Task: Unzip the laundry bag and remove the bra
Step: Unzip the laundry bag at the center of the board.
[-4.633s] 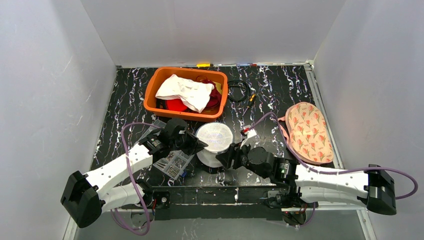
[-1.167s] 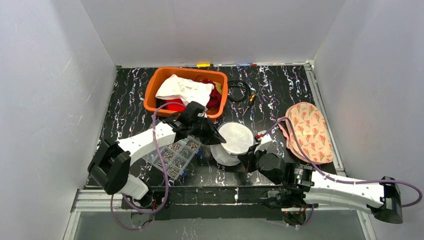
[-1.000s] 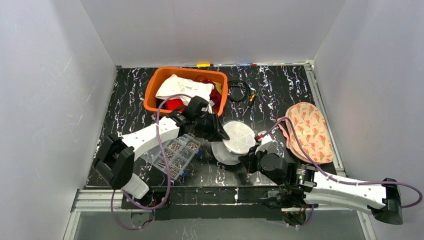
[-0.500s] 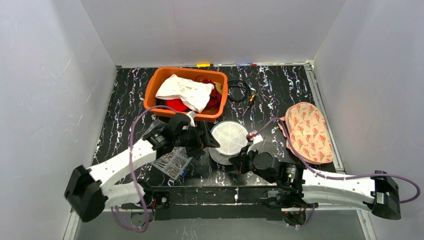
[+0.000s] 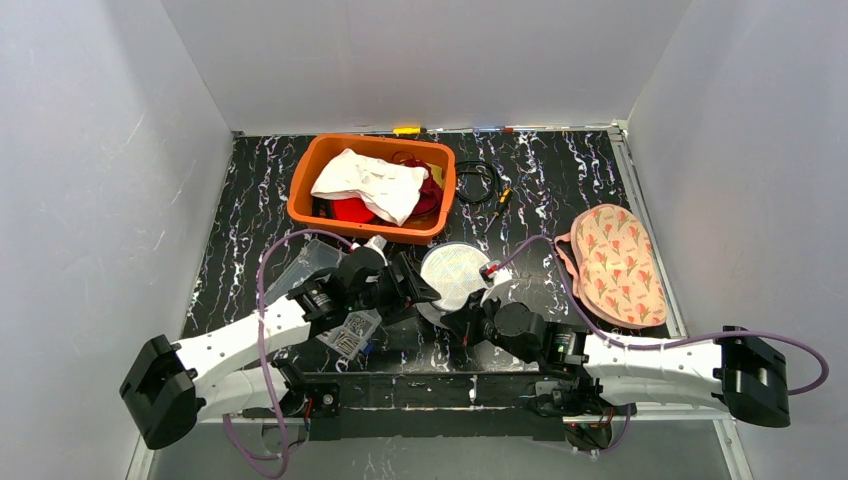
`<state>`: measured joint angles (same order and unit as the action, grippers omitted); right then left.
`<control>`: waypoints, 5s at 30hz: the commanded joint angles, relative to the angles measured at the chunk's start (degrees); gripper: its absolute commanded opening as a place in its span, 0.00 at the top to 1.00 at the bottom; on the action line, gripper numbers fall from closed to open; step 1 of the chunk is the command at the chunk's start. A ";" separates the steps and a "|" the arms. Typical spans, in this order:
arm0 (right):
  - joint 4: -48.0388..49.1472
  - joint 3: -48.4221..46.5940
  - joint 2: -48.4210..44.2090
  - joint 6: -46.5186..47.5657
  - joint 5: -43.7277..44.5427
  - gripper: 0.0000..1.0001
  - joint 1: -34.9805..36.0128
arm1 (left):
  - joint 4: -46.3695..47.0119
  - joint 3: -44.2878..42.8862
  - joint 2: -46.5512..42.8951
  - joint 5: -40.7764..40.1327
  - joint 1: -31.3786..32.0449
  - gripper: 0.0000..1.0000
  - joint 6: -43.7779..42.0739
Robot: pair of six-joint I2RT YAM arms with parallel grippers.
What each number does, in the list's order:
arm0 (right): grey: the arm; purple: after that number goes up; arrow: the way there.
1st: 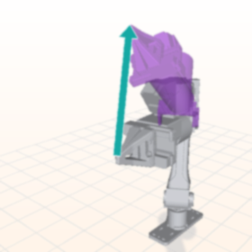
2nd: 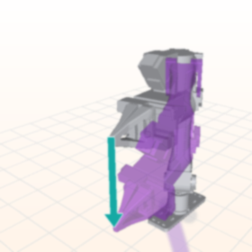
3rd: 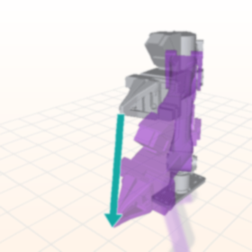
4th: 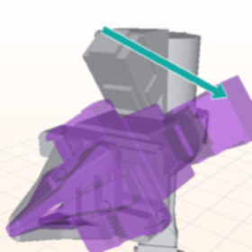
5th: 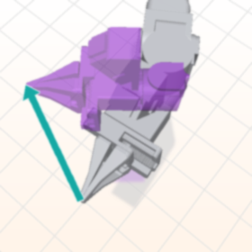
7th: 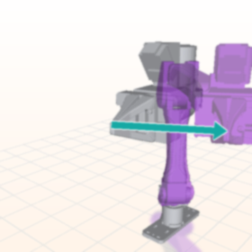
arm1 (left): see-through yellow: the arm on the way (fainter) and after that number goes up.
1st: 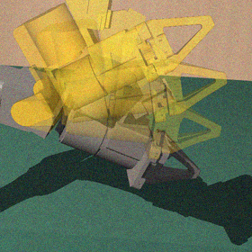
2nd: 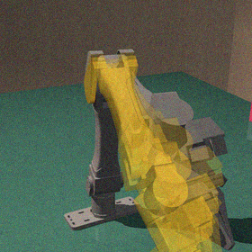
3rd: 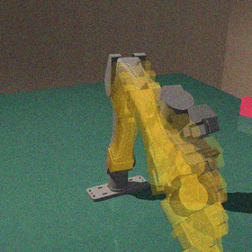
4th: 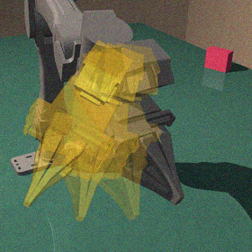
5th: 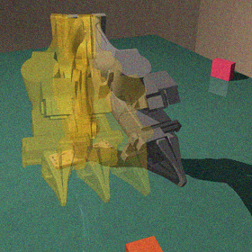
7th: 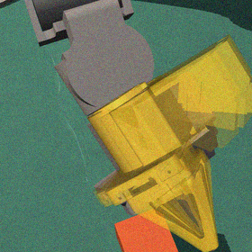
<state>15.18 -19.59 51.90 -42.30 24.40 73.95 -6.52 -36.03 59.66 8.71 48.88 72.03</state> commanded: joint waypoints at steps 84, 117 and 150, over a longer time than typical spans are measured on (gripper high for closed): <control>-4.20 -3.06 -5.19 3.37 -2.49 0.99 1.70 | 0.52 7.25 -9.67 5.16 -5.22 0.02 -4.81; -10.04 -4.64 -6.30 3.73 -2.00 0.99 1.92 | -1.69 -3.96 5.80 -3.40 -1.63 1.00 -7.41; -15.89 -2.57 -12.99 3.03 0.63 0.99 1.92 | -6.82 -8.82 6.31 11.33 -7.58 0.31 -19.79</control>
<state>-9.61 -23.18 36.27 -38.83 27.57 75.77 -10.41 -44.97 69.80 18.31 41.67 52.34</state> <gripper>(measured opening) 0.029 0.599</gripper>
